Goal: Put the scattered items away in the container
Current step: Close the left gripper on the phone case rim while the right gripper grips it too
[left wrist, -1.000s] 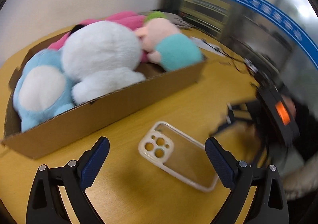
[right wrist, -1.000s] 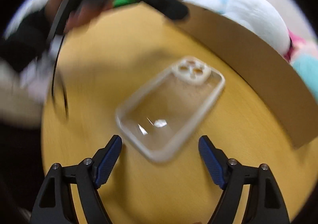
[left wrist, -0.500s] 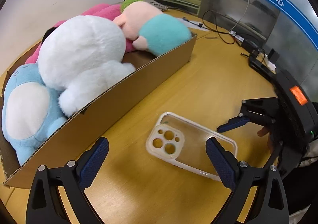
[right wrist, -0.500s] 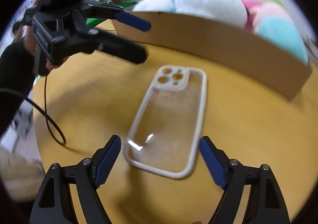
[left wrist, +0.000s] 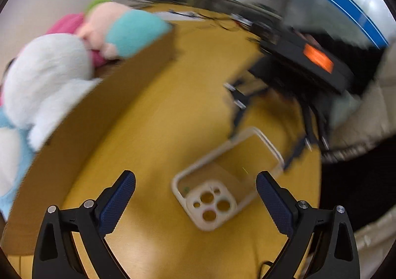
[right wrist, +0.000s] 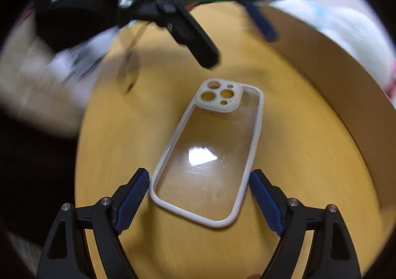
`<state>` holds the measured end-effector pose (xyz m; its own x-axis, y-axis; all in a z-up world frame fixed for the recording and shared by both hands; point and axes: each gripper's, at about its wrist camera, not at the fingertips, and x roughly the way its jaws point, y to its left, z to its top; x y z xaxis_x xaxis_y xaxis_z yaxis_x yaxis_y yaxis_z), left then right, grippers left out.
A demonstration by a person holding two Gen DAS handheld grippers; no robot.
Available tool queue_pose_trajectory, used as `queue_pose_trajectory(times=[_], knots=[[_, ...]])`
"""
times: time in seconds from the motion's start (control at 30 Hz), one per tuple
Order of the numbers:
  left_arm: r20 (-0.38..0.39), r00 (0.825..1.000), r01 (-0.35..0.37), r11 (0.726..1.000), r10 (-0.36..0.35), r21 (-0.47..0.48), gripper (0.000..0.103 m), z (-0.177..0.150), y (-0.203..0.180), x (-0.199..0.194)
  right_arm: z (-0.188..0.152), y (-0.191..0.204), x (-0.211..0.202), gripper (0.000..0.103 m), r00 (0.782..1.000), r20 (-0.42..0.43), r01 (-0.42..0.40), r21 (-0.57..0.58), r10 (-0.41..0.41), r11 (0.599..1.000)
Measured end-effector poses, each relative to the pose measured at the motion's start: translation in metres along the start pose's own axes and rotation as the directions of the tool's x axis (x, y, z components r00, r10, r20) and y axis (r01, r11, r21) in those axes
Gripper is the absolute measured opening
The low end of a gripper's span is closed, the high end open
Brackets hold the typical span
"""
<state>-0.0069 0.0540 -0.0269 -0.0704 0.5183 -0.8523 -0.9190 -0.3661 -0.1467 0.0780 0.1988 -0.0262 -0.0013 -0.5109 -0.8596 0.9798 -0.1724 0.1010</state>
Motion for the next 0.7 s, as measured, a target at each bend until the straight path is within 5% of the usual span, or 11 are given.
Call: queue_pose_trajectory(times=[0.17, 0.3, 0.43, 0.6, 0.7], knots=[[-0.119, 0.993, 0.033, 0.984, -0.012, 0.173, 0.1, -0.001, -0.031, 0.031, -0.005, -0.027, -0.02, 0.085, 0.987, -0.148, -0.067, -0.073, 0.055, 0.995], [-0.127, 0.992, 0.012, 0.986, 0.009, 0.166, 0.1, 0.01, -0.015, 0.046, 0.001, -0.031, -0.027, 0.085, 0.979, -0.198, -0.071, -0.1, 0.05, 0.992], [-0.143, 0.99, 0.042, 0.984, -0.018, 0.172, 0.1, 0.012, -0.007, 0.052, 0.006, -0.024, -0.043, 0.085, 0.989, -0.144, 0.019, -0.032, -0.023, 0.999], [-0.154, 0.988, 0.054, 0.972, -0.018, 0.23, 0.099, 0.008, -0.017, 0.058, 0.002, 0.035, -0.064, 0.085, 0.994, -0.02, 0.106, 0.021, -0.105, 0.994], [-0.15, 0.989, 0.052, 0.968, -0.015, 0.245, 0.099, 0.008, -0.018, 0.057, -0.001, 0.064, -0.051, 0.086, 0.989, -0.035, 0.142, 0.014, -0.142, 0.99]])
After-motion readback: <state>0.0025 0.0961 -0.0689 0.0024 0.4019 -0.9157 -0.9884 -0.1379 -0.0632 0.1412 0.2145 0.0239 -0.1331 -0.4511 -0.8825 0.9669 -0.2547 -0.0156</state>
